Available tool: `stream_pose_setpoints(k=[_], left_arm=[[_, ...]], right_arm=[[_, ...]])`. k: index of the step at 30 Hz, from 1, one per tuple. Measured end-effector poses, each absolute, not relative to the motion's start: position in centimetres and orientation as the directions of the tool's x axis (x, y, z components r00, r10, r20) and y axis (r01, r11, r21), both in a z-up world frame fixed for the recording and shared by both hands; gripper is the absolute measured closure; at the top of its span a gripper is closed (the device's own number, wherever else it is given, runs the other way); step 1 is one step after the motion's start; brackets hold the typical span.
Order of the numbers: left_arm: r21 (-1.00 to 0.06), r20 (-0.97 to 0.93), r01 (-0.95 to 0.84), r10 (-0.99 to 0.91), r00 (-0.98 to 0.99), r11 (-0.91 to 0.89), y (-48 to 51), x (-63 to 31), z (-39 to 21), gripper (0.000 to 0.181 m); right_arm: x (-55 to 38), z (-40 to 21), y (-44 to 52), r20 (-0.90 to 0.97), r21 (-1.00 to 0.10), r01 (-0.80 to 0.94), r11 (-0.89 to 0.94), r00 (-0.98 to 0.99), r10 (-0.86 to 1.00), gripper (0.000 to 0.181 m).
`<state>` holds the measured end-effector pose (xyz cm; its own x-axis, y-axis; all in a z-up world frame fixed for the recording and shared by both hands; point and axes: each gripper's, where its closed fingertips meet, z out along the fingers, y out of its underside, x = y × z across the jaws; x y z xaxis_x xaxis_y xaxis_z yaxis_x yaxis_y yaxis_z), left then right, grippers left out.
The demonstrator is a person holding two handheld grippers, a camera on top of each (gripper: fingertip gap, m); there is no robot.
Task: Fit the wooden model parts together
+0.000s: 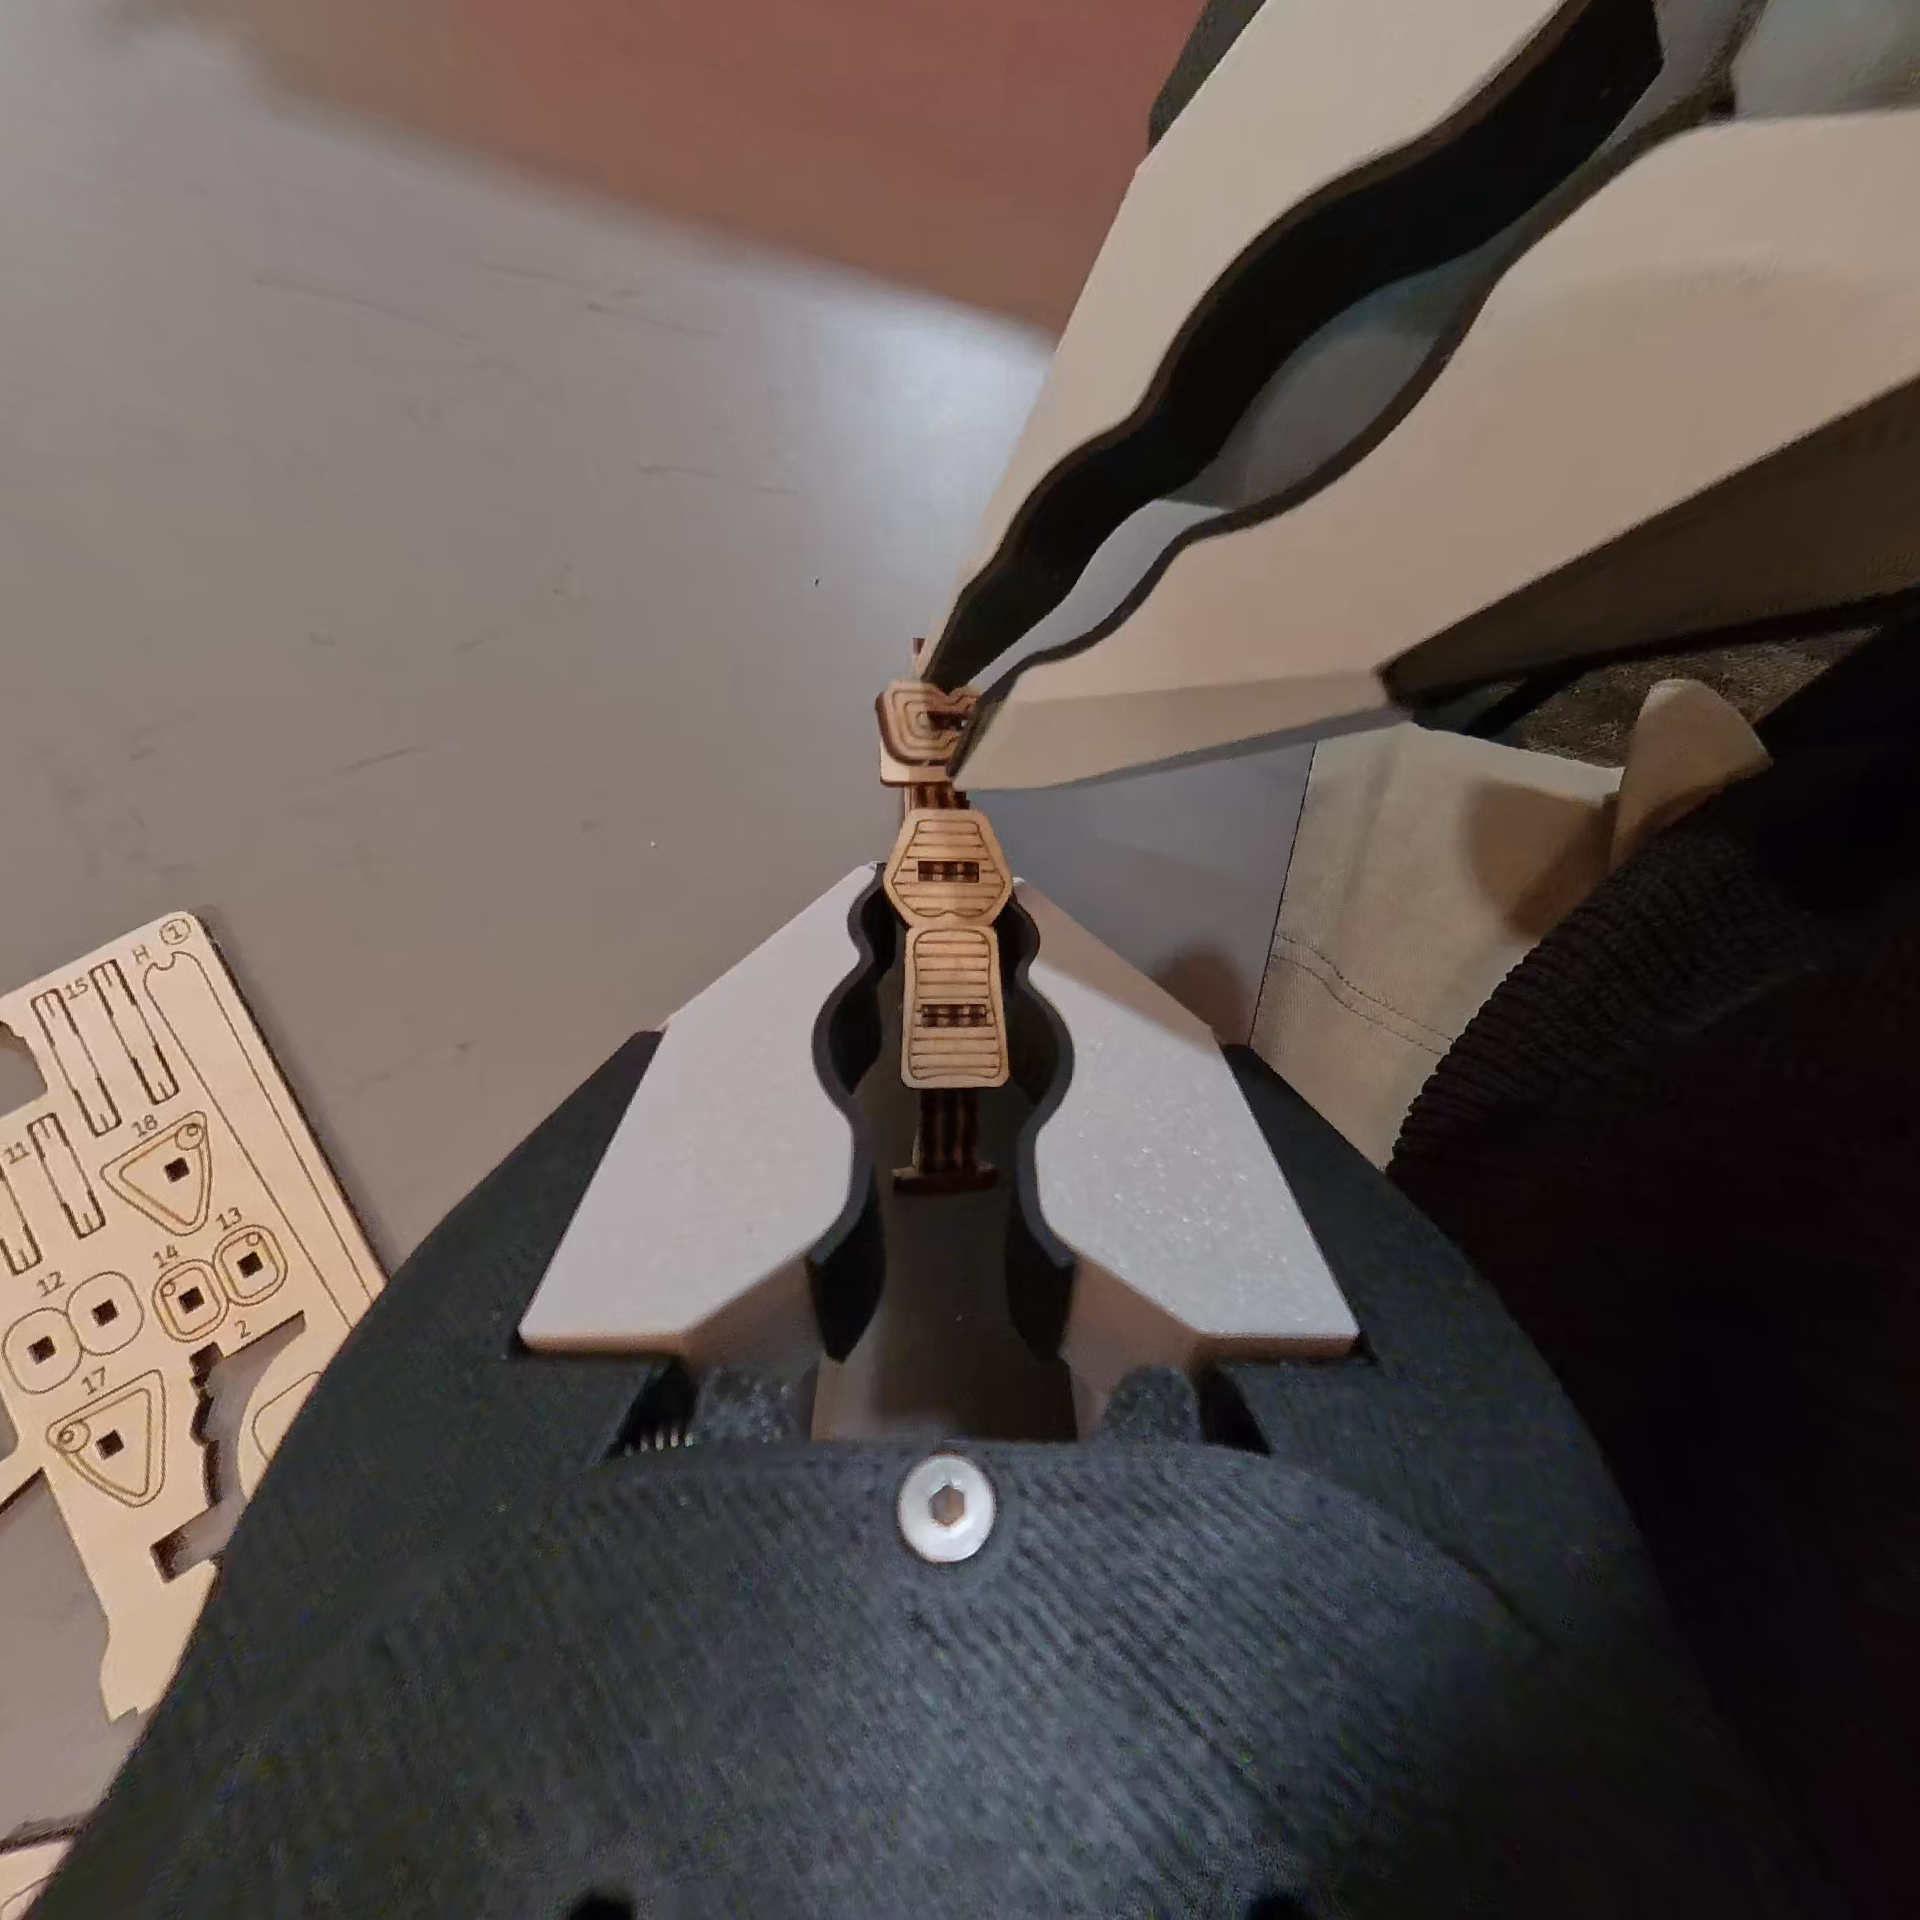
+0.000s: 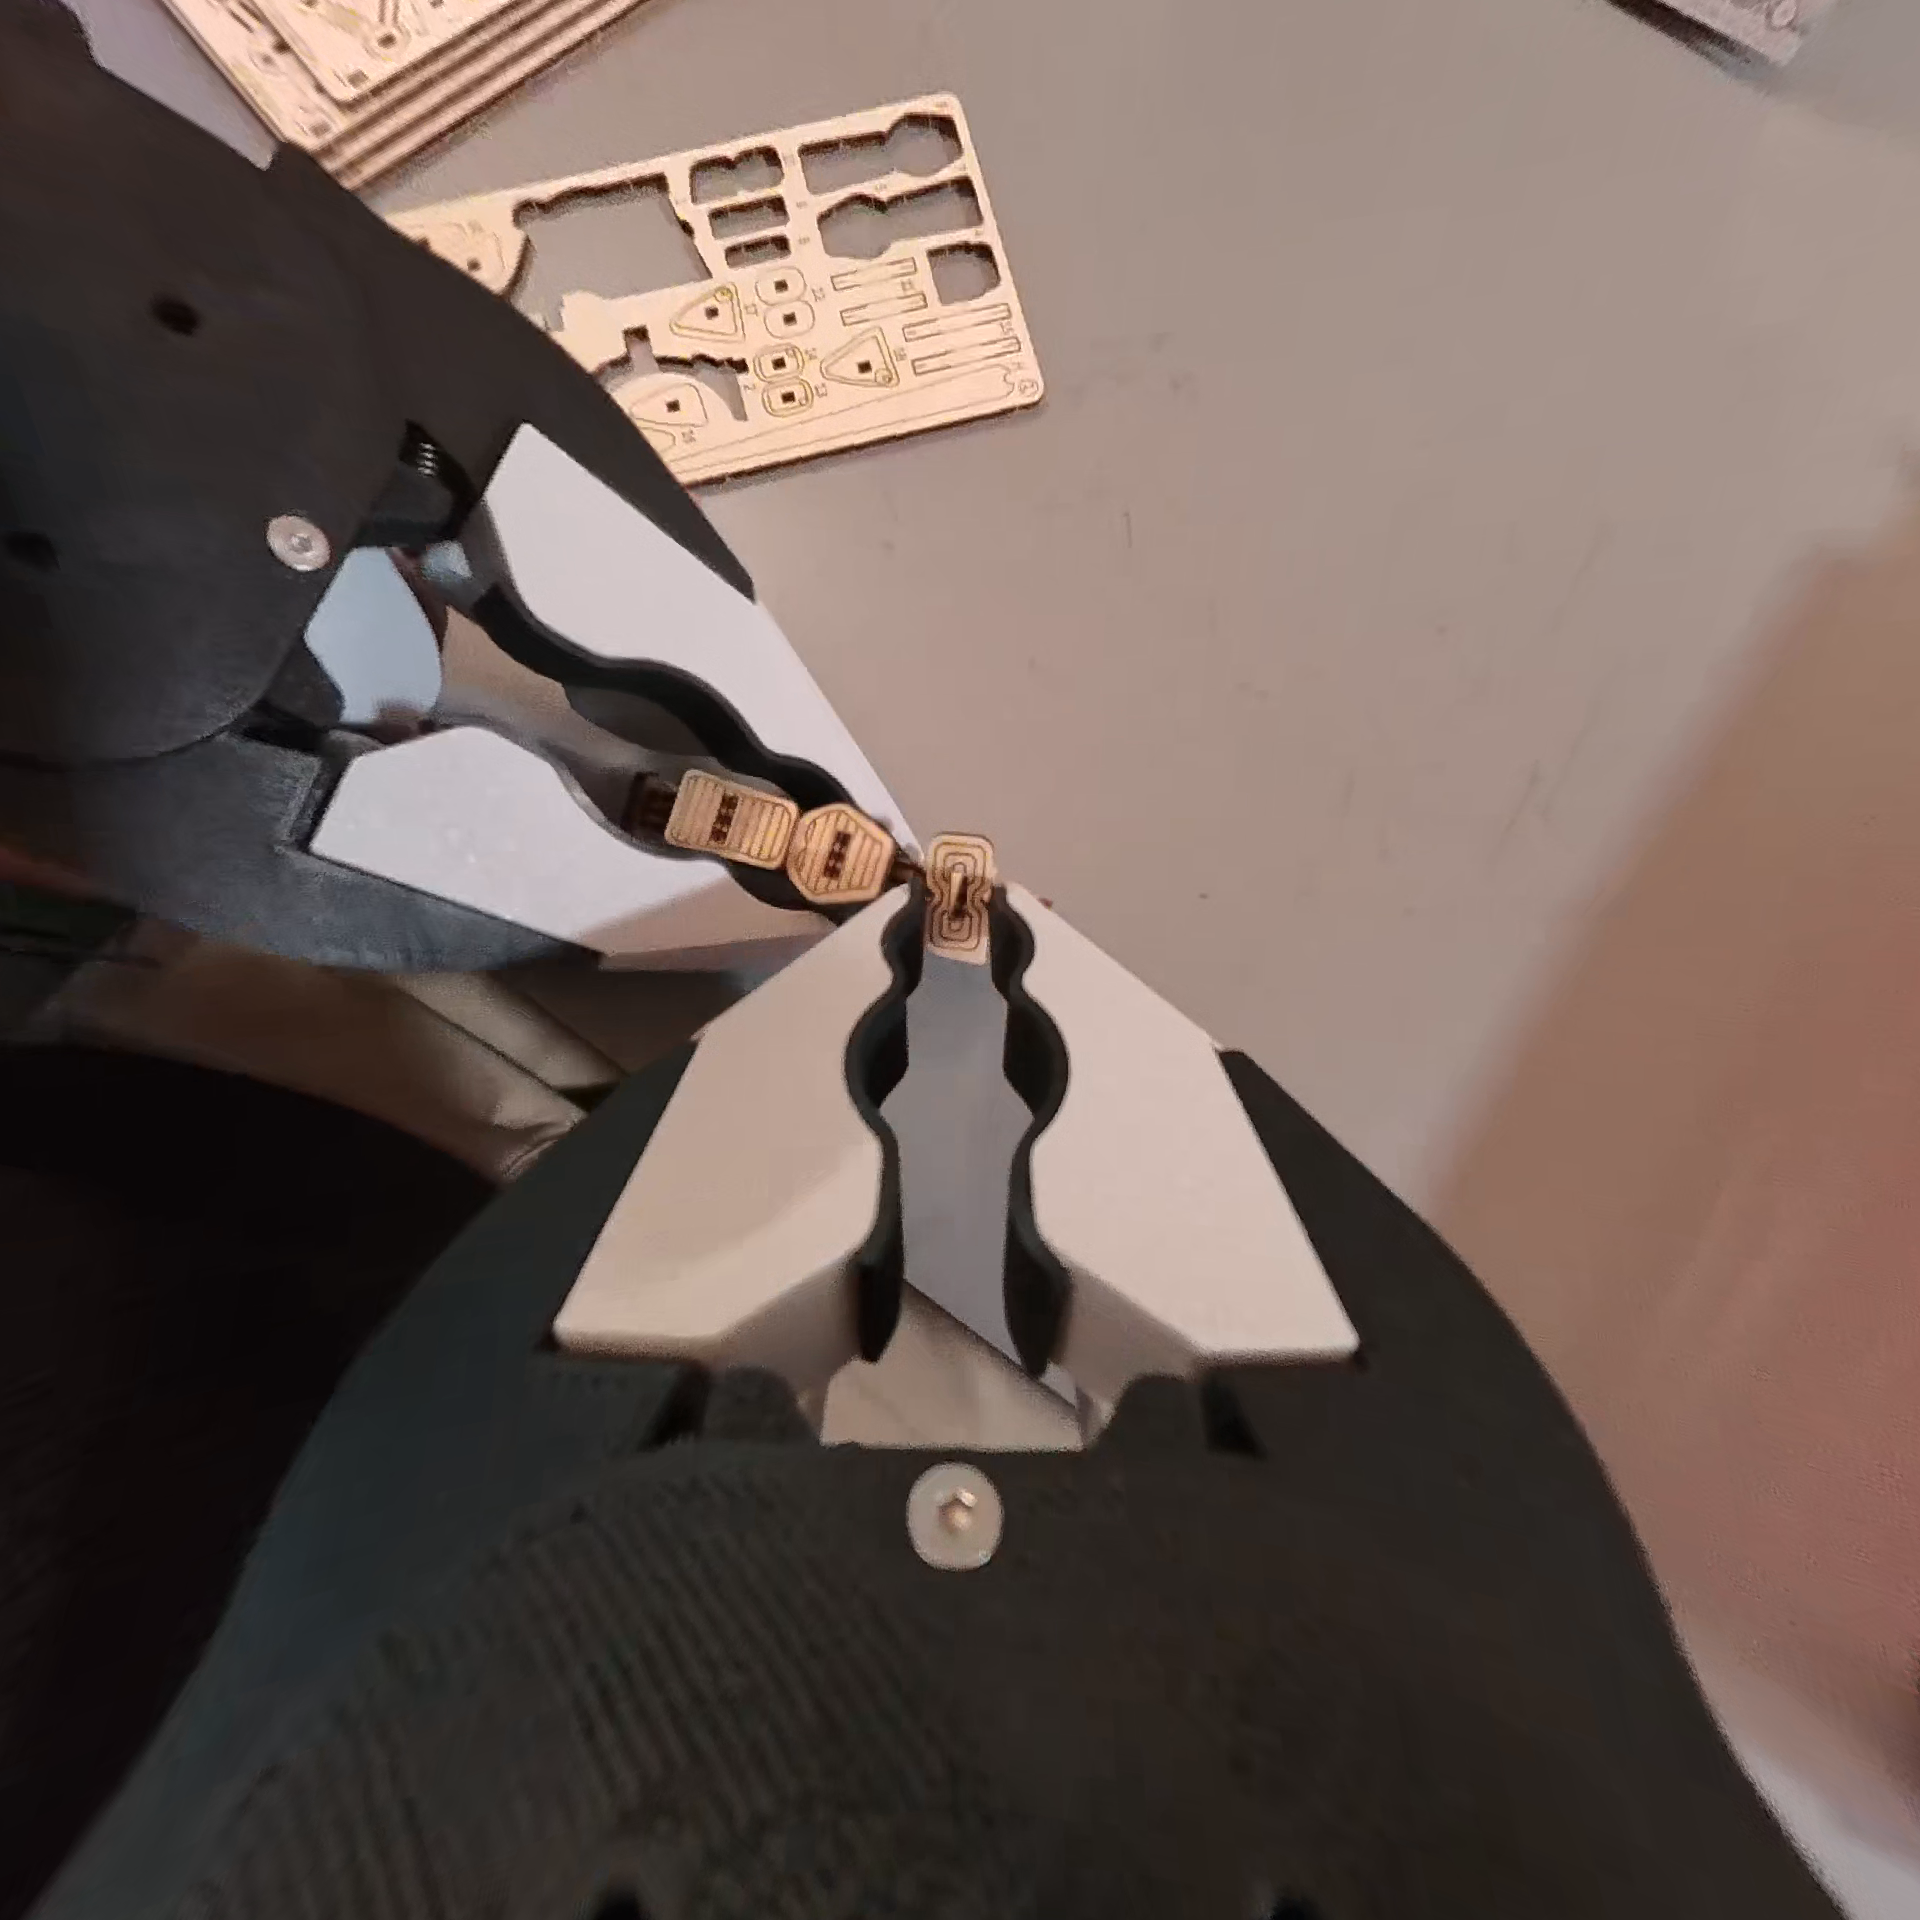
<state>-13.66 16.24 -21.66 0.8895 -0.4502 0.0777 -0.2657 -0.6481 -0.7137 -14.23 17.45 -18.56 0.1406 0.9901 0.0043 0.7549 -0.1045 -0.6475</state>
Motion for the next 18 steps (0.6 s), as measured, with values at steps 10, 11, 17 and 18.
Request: stream_pose_setpoints(k=[10, 11, 17, 18], left_arm=[[-0.714, 0.095, -0.247, -0.441, 0.893, -0.655, 16.3, -13.7, -21.7, 0.163], [-0.714, 0.095, -0.247, -0.441, 0.892, -0.655, 16.2, -13.7, -21.6, 0.163], [-0.721, 0.115, -0.264, -0.486, 0.866, -0.641, 16.0, -13.3, -21.6, 0.163], [-0.724, 0.118, -0.276, -0.507, 0.854, -0.633, 15.9, -13.1, -21.6, 0.163]], right_arm=[[-14.3, -18.7, 17.4, 0.12, -0.605, 0.795, -0.042, 0.142, 0.983, 0.17], [-14.3, -18.6, 17.3, 0.134, -0.602, 0.798, -0.03, 0.138, 0.981, 0.169], [-14.3, -16.9, 17.3, 0.137, -0.653, 0.757, 0.02, 0.092, 0.986, 0.17], [-14.3, -16.1, 17.5, 0.126, -0.681, 0.732, 0.033, 0.073, 0.989, 0.17]])
